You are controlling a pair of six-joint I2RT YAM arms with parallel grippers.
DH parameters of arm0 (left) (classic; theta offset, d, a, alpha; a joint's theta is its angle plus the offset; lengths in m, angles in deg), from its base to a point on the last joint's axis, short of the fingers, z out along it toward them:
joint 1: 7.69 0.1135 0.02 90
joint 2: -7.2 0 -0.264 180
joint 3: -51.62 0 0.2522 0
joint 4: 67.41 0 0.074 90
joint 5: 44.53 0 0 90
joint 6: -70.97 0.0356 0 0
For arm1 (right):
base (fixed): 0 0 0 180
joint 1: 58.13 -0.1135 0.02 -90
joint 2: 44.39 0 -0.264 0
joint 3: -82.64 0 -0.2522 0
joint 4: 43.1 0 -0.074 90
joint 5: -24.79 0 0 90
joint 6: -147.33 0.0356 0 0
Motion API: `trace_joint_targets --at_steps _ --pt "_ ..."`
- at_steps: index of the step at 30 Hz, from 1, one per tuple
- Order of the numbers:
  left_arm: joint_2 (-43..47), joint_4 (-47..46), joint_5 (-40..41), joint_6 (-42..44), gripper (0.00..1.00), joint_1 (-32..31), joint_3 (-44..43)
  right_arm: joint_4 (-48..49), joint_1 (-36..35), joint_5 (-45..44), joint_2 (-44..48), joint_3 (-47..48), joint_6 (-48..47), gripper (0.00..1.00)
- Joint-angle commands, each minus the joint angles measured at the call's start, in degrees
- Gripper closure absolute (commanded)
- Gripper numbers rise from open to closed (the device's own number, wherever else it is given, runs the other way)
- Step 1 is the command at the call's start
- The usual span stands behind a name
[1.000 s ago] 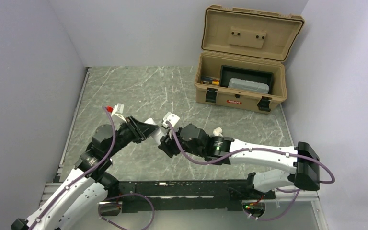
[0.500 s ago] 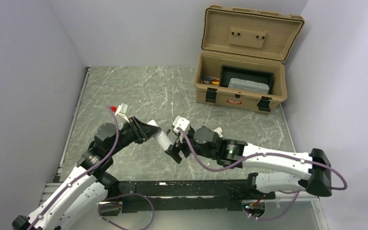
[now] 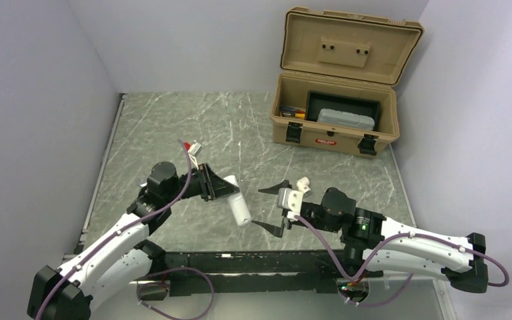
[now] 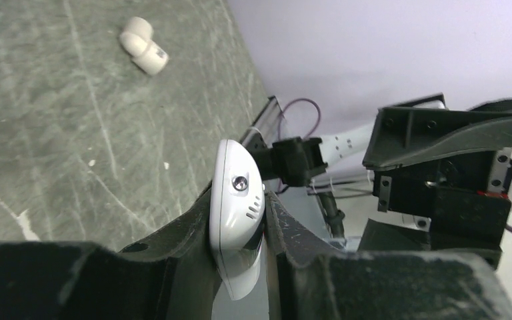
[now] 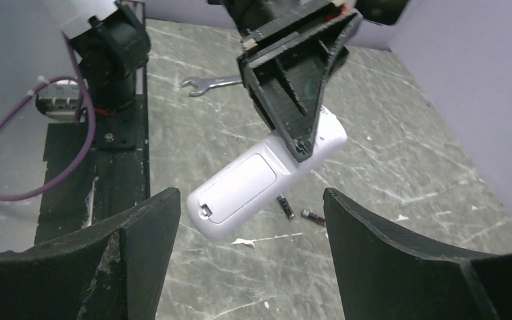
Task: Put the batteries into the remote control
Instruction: Remove the battery cover from the remote control.
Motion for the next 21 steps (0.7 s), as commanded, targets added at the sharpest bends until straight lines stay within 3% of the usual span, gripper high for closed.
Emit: trace_joint_targets --at_steps 1,6,21 --pt "-2.38 -10.91 -8.58 -1.63 1.0 0.25 -1.64 1.43 0.02 7.7 0.58 -0.35 -5.84 0.22" --pt "-4.53 -16.93 -10.56 -5.67 1.0 0.25 -0.63 4.01 0.03 9.94 -0.73 -0.96 -8.11 0.43" --pt "-4.03 -21.28 -10.44 -10.23 1.0 0.25 0.97 3.13 0.25 15.44 -5.56 0.7 -11.06 0.44"
